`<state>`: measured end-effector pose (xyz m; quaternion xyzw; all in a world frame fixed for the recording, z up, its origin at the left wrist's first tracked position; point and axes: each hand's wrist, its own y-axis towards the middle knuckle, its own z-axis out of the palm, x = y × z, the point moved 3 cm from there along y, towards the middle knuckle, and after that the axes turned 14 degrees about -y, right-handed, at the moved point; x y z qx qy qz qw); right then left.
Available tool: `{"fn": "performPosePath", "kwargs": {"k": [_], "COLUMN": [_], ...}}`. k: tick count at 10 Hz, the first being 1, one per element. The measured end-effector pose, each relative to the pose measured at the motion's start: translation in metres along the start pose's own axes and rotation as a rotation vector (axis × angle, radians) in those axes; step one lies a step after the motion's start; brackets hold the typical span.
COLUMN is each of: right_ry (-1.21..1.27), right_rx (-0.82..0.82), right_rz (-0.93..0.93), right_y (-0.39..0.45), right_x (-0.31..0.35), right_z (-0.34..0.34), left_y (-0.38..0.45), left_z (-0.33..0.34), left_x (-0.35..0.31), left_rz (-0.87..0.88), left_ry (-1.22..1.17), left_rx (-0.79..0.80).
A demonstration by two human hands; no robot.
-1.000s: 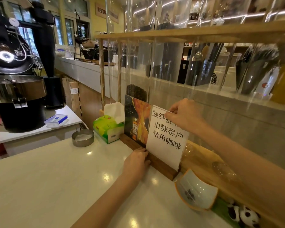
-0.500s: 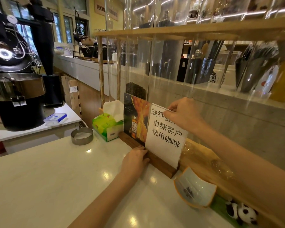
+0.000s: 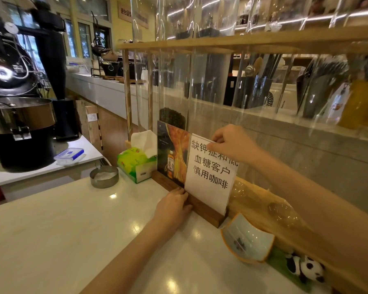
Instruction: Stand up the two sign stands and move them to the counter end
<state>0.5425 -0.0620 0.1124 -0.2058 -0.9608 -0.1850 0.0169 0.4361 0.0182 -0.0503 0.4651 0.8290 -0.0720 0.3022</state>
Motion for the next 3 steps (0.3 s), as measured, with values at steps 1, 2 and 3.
{"fn": "performPosePath", "kwargs": {"k": [1, 2, 3], "right_ry": [-0.028, -0.021, 0.059], "right_rx": [0.095, 0.134, -0.014], "right_rz": [-0.033, -0.008, -0.041], "right_y": [-0.001, -0.007, -0.017], "right_x": [0.001, 0.003, 0.015], "right_z": [-0.003, -0.005, -0.012], "left_y": [-0.004, -0.017, -0.026], "left_z": [-0.005, -0.015, -0.033], "left_x": [-0.001, 0.001, 0.001], "left_rz": [-0.016, -0.057, -0.084], "left_ry": [-0.021, -0.076, -0.131], "left_rx": [0.070, 0.085, 0.020]}}
